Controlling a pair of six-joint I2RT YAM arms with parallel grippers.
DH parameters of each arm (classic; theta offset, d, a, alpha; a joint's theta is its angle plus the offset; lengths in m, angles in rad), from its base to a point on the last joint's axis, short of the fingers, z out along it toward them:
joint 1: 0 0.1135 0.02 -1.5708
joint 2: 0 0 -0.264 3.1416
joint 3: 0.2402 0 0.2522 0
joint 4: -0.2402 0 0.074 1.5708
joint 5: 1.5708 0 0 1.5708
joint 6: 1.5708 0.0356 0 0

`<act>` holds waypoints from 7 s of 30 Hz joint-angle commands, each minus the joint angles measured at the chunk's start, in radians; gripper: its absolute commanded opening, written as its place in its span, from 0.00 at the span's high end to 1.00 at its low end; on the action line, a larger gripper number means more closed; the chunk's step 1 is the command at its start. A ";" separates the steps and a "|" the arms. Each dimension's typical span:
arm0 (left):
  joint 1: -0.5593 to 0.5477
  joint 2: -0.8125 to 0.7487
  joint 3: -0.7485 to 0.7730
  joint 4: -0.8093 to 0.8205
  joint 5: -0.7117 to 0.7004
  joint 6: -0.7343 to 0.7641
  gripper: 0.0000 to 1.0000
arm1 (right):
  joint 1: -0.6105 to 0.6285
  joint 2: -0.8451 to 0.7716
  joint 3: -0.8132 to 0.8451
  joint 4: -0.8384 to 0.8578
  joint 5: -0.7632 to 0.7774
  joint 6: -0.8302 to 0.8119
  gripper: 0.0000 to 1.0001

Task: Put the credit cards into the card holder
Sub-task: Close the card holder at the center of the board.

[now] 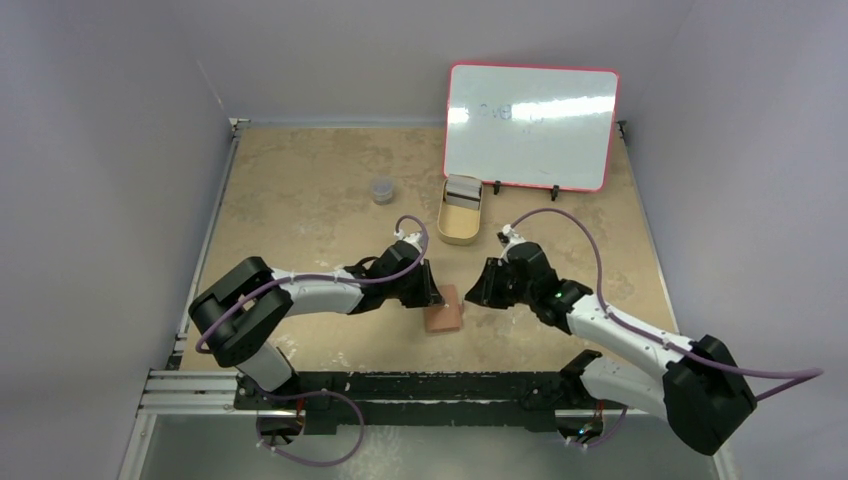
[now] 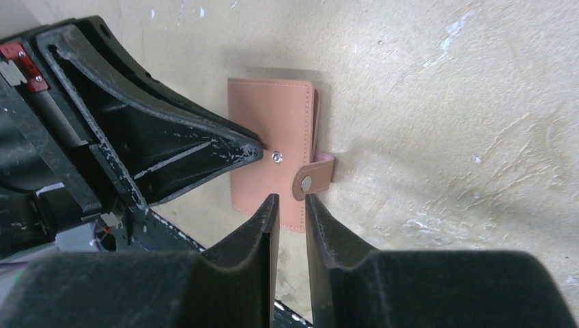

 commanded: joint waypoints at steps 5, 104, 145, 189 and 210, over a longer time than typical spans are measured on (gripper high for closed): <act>-0.004 -0.017 -0.021 0.028 -0.042 0.004 0.89 | -0.038 0.025 -0.012 0.035 0.000 -0.022 0.78; -0.010 -0.031 0.002 -0.204 -0.207 -0.063 0.82 | -0.042 0.260 -0.009 0.359 -0.178 -0.009 0.75; -0.010 -0.026 0.010 -0.165 -0.161 -0.067 0.83 | -0.014 0.207 -0.026 0.260 -0.108 0.006 0.79; -0.010 -0.037 -0.012 -0.111 -0.123 -0.079 0.83 | 0.097 0.317 0.113 0.141 0.025 -0.017 0.84; -0.010 -0.035 -0.021 -0.110 -0.131 -0.077 0.83 | 0.096 0.263 0.114 0.105 0.038 -0.015 0.82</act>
